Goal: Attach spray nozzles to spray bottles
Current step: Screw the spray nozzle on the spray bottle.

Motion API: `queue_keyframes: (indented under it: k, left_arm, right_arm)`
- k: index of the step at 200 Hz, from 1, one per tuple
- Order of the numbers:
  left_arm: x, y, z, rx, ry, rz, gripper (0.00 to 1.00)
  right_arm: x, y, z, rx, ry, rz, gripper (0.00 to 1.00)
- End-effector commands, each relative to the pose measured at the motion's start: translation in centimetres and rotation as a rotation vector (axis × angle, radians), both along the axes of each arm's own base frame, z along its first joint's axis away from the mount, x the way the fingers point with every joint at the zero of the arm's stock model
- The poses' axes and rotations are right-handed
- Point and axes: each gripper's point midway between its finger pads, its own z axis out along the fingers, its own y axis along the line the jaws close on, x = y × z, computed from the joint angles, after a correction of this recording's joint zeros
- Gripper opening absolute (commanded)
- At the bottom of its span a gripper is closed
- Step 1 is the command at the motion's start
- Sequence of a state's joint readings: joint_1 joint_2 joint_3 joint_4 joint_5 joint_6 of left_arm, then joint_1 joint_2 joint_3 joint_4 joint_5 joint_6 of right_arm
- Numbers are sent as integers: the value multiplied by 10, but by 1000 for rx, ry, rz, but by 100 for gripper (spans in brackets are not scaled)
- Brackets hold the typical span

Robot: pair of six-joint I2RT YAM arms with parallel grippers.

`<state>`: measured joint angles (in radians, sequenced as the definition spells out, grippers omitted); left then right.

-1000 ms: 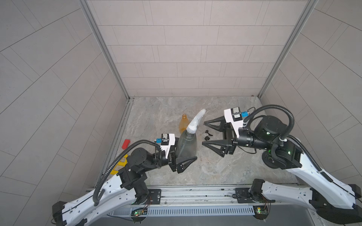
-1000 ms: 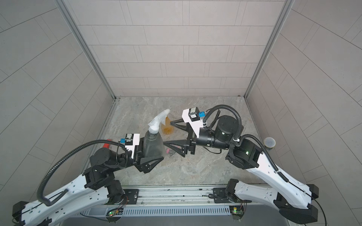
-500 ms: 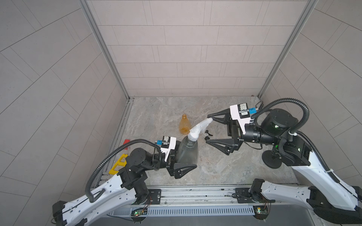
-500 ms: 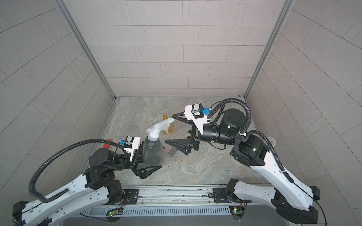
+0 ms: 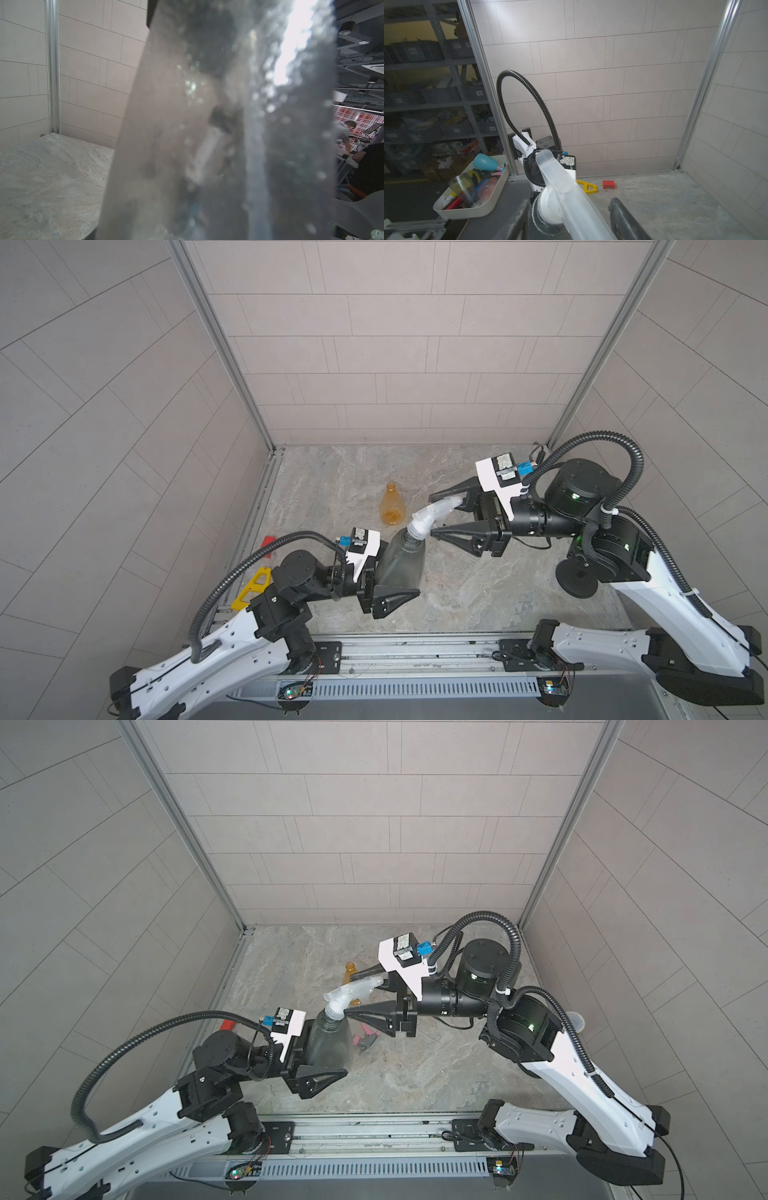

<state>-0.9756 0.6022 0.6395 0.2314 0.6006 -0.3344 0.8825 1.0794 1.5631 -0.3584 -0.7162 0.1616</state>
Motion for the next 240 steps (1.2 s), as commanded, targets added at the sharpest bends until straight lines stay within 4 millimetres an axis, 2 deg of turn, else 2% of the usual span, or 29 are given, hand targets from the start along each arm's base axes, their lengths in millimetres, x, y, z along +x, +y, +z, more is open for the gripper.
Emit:
queue_keyframes:
  k: [1, 70, 93, 176, 217, 240]
  left_arm:
    - [-1, 7, 14, -14, -49, 28, 0]
    - [-3, 12, 7, 80, -69, 44, 0]
    - [-2, 15, 3, 137, -85, 62, 0]
    - [-3, 21, -6, 224, -130, 71, 0]
    - [0, 23, 2, 215, -148, 100, 0]
    - [6, 24, 12, 185, -152, 139, 0]
  right_arm:
    - [-6, -5, 2, 7, -6, 11, 50]
    - [-4, -6, -5, -39, 22, -6, 18]
    - [-3, -7, -10, -66, 25, -21, 0]
    - [-2, -5, -34, -219, 66, -22, 0]
    - [-3, -5, -43, -222, 85, -26, 0]
    - [4, -2, -54, -242, 132, -67, 0]
